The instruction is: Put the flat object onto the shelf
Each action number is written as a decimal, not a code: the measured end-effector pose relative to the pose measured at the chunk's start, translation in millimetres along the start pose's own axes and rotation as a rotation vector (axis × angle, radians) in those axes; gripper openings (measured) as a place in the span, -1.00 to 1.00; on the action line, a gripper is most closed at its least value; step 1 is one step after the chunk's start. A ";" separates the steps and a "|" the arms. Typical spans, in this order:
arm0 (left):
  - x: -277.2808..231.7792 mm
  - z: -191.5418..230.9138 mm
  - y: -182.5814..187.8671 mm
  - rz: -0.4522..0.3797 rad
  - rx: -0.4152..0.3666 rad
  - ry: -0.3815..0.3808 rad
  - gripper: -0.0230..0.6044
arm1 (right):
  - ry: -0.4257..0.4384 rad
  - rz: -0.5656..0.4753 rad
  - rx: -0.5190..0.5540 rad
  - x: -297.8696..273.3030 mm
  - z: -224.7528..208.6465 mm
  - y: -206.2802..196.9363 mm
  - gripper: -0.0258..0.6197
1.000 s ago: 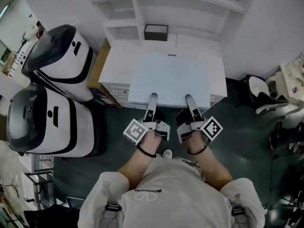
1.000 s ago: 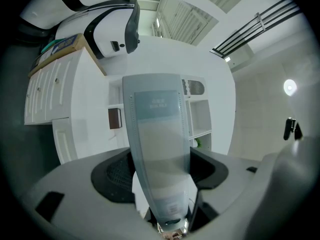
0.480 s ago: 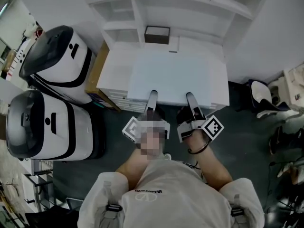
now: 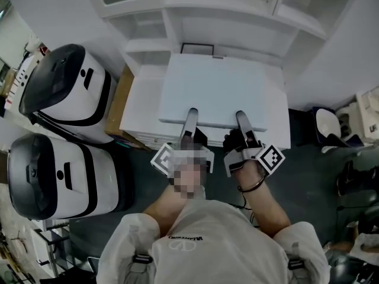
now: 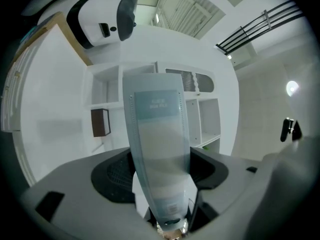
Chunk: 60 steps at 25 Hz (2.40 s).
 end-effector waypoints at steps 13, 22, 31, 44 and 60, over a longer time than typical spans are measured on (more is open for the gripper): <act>-123.1 -46.5 65.3 0.032 0.005 -0.122 0.05 | 0.105 -0.044 0.061 -119.6 65.9 32.5 0.04; -134.0 -57.5 73.1 0.041 -0.006 -0.183 0.05 | 0.157 -0.061 0.103 -127.7 82.5 34.5 0.04; -220.2 -80.2 85.3 0.029 -0.024 -0.203 0.05 | 0.162 -0.062 0.098 -195.2 109.1 83.5 0.04; -281.9 -57.0 88.9 0.006 -0.055 -0.122 0.06 | 0.103 -0.017 0.066 -255.2 94.3 125.6 0.05; -371.5 -47.6 102.6 -0.010 -0.056 -0.088 0.06 | 0.044 -0.015 0.031 -334.7 92.9 172.7 0.07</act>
Point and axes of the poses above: the fingertips, and each gripper's own axes: x backward along the fingers, z to its left, y out of its top, the point moved 7 cm from there along x, backward along the fingers, and after that the axes turned 4 degrees about -x, right-handed, at the moved point
